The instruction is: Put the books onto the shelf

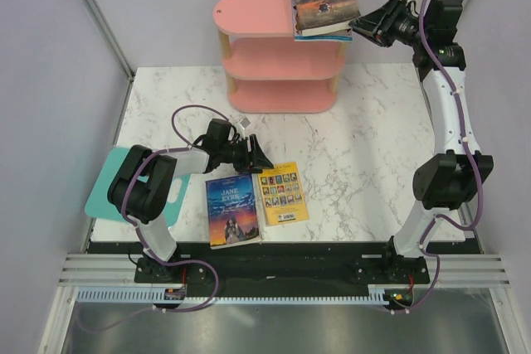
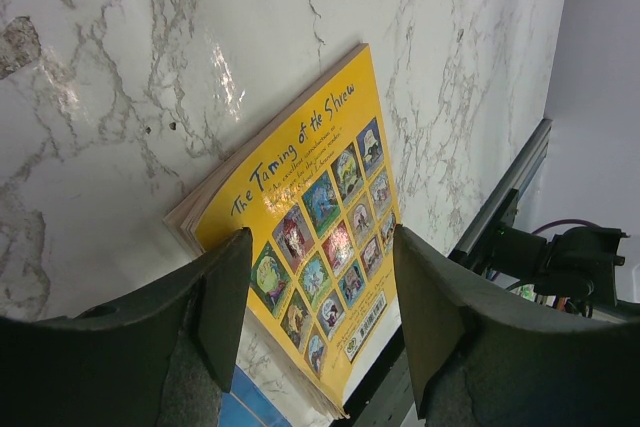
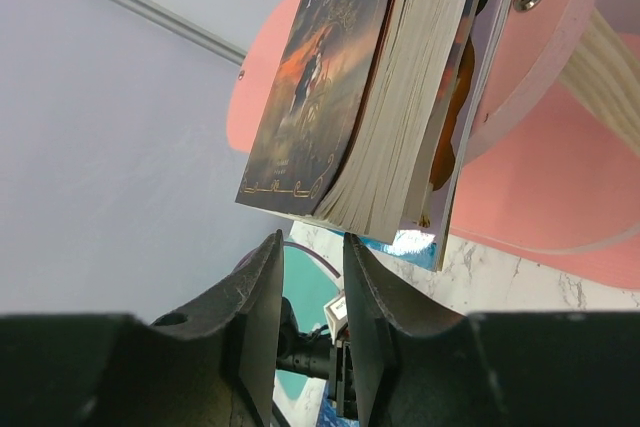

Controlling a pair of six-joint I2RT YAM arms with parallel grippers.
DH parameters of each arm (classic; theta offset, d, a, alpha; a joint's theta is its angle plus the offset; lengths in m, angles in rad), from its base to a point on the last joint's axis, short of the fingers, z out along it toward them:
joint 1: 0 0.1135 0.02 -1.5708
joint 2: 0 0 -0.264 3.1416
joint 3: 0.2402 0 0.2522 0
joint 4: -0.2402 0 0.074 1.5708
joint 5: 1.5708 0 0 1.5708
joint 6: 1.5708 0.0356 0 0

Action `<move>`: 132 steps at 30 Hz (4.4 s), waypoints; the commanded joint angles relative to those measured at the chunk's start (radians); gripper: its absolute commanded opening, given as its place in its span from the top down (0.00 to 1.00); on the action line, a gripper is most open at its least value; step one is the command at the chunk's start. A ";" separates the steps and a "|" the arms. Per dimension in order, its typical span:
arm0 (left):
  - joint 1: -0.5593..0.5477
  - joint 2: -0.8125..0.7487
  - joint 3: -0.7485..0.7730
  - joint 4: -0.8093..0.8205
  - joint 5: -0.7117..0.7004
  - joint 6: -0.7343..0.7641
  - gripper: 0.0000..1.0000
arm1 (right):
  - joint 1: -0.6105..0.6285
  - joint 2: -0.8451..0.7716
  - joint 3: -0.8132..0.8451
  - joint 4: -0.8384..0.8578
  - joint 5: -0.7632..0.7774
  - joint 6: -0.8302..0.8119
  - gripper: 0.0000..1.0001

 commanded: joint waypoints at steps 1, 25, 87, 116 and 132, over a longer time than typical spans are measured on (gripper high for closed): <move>-0.003 -0.012 -0.016 0.002 -0.009 0.043 0.35 | 0.006 -0.033 0.012 0.035 0.016 -0.008 0.62; -0.001 -0.120 0.069 -0.374 -0.163 0.098 0.34 | 0.192 -0.560 -1.003 0.027 0.230 -0.286 0.08; 0.057 -0.408 -0.253 -0.589 -0.356 -0.046 0.33 | 0.925 0.084 -0.993 0.780 0.082 0.222 0.93; 0.059 -1.106 -0.438 -0.195 -0.508 -0.020 0.04 | 0.641 -0.129 -1.002 1.059 -0.280 0.277 0.99; 0.071 -0.893 -0.413 0.081 -0.292 -0.067 0.52 | 0.641 0.062 -1.062 2.079 -0.331 1.036 0.94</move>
